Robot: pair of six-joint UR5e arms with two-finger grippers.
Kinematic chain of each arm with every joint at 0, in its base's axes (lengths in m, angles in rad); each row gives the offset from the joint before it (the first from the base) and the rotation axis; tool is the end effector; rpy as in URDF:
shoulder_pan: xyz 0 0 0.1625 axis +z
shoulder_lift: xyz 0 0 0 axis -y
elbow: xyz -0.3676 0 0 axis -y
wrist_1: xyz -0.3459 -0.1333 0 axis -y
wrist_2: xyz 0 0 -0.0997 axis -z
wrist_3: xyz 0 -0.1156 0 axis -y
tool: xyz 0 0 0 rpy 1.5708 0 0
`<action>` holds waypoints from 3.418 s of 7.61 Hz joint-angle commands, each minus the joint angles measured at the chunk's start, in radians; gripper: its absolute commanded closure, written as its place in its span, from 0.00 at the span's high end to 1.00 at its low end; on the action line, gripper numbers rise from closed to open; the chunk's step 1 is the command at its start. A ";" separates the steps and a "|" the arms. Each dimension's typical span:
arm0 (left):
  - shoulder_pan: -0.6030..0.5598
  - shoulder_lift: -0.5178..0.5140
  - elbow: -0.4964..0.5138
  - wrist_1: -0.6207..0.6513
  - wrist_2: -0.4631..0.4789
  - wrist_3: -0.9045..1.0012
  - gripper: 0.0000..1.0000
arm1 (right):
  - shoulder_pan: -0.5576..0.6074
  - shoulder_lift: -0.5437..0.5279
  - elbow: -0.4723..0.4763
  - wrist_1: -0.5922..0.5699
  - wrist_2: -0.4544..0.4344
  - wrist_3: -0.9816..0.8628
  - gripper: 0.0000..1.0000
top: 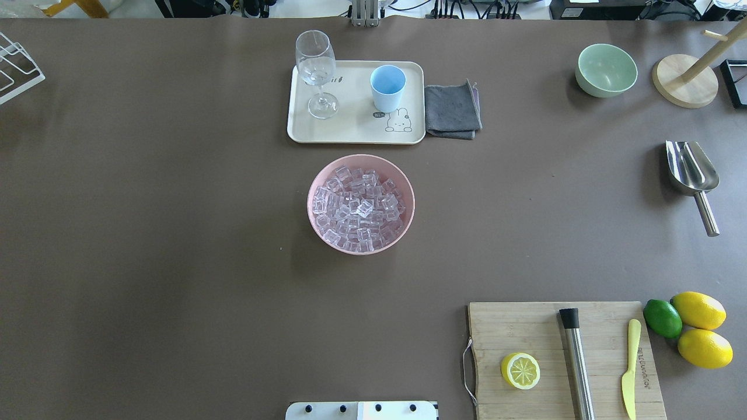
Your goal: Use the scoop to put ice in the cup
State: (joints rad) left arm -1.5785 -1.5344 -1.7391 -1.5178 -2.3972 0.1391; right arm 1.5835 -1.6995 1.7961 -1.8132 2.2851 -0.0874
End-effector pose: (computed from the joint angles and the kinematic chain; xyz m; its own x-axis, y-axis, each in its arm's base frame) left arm -0.0516 -0.4347 0.5546 0.6725 0.1905 -0.7152 -0.0864 0.9799 0.1797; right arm 0.0624 -0.3823 0.5946 0.7525 0.0180 0.6583 0.0533 0.9947 -0.0882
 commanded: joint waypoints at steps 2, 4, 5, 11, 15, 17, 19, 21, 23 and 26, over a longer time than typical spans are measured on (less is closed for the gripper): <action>0.000 0.000 -0.003 0.002 0.000 -0.001 0.99 | -0.007 -0.003 -0.030 0.041 0.005 -0.003 1.00; 0.000 0.000 -0.007 0.002 0.000 -0.001 0.99 | -0.007 -0.006 -0.032 0.041 0.010 0.000 1.00; 0.000 0.000 -0.007 0.002 0.000 -0.001 0.99 | -0.007 -0.003 -0.027 0.041 0.017 0.001 1.00; 0.005 -0.006 -0.007 -0.001 -0.002 -0.001 0.99 | -0.034 0.006 0.019 0.066 0.065 0.138 1.00; 0.152 -0.099 -0.105 -0.001 -0.003 -0.001 0.99 | -0.201 -0.037 -0.006 0.499 0.005 0.572 1.00; 0.210 -0.153 -0.160 -0.002 -0.003 -0.001 0.99 | -0.279 -0.039 -0.044 0.587 -0.009 0.618 1.00; 0.364 -0.194 -0.174 -0.013 0.000 0.000 0.99 | -0.374 -0.037 -0.058 0.720 -0.070 0.826 1.00; 0.477 -0.194 -0.169 -0.166 0.007 -0.001 0.99 | -0.424 -0.040 -0.118 0.834 -0.122 0.871 1.00; 0.581 -0.238 -0.154 -0.208 0.064 0.005 0.99 | -0.477 -0.074 -0.179 1.010 -0.159 0.945 1.00; 0.842 -0.271 -0.134 -0.346 0.265 0.002 0.99 | -0.528 -0.089 -0.188 1.058 -0.191 0.995 0.99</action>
State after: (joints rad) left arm -0.8554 -1.7840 -1.8933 -1.7892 -2.2076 0.1403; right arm 1.0846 -1.7874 1.6148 -0.7757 2.1157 0.8726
